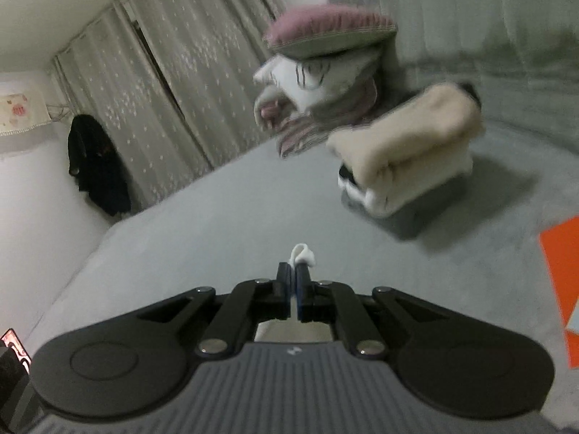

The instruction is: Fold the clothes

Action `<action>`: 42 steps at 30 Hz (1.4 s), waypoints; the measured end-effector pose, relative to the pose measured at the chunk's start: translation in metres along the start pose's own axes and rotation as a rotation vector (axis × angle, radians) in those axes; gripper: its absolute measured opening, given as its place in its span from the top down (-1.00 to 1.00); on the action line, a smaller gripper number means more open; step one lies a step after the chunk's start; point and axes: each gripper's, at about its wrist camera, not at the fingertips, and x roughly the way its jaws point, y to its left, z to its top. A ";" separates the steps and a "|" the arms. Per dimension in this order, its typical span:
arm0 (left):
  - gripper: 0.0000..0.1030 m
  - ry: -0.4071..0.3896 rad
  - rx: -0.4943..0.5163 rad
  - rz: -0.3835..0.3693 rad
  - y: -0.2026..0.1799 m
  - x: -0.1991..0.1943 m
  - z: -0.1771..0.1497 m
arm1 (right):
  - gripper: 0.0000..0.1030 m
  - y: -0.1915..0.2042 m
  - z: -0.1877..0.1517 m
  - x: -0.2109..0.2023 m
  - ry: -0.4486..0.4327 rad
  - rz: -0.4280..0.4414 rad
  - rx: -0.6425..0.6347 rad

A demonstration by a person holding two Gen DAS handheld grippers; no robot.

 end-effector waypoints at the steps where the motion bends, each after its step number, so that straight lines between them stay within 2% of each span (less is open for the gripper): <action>1: 0.95 0.007 0.001 -0.013 -0.001 0.000 -0.001 | 0.92 0.001 -0.001 -0.002 0.014 -0.022 -0.014; 4: 0.95 0.046 0.022 -0.055 -0.009 0.003 -0.004 | 0.92 0.002 -0.009 -0.003 0.091 -0.097 -0.051; 9: 0.95 0.154 0.082 -0.125 -0.025 0.018 -0.015 | 0.92 -0.013 -0.039 -0.010 0.214 -0.203 -0.076; 13: 0.94 0.260 0.107 -0.160 -0.031 0.032 -0.025 | 0.92 -0.026 -0.064 -0.021 0.292 -0.241 -0.062; 15: 0.93 0.309 0.093 -0.176 -0.030 0.039 -0.029 | 0.92 -0.031 -0.074 -0.028 0.317 -0.249 -0.045; 18: 0.92 0.334 0.038 -0.206 -0.024 0.044 -0.025 | 0.92 -0.036 -0.086 -0.033 0.360 -0.255 -0.018; 21: 0.82 0.329 -0.005 -0.229 -0.022 0.049 -0.013 | 0.90 -0.038 -0.095 -0.037 0.397 -0.249 -0.020; 23: 0.65 0.324 -0.020 -0.237 -0.022 0.055 -0.003 | 0.85 -0.040 -0.096 -0.041 0.407 -0.234 -0.011; 26: 0.37 0.319 0.023 -0.221 -0.031 0.070 0.016 | 0.75 -0.046 -0.095 -0.053 0.393 -0.195 0.055; 34: 0.31 0.387 0.085 -0.238 -0.054 0.142 0.066 | 0.75 -0.072 -0.094 -0.070 0.315 -0.119 0.241; 38: 0.29 0.444 0.082 -0.260 -0.060 0.171 0.077 | 0.71 -0.089 -0.090 -0.073 0.292 -0.055 0.351; 42: 0.31 0.513 0.139 -0.279 -0.069 0.194 0.077 | 0.71 -0.102 -0.088 -0.071 0.295 0.008 0.436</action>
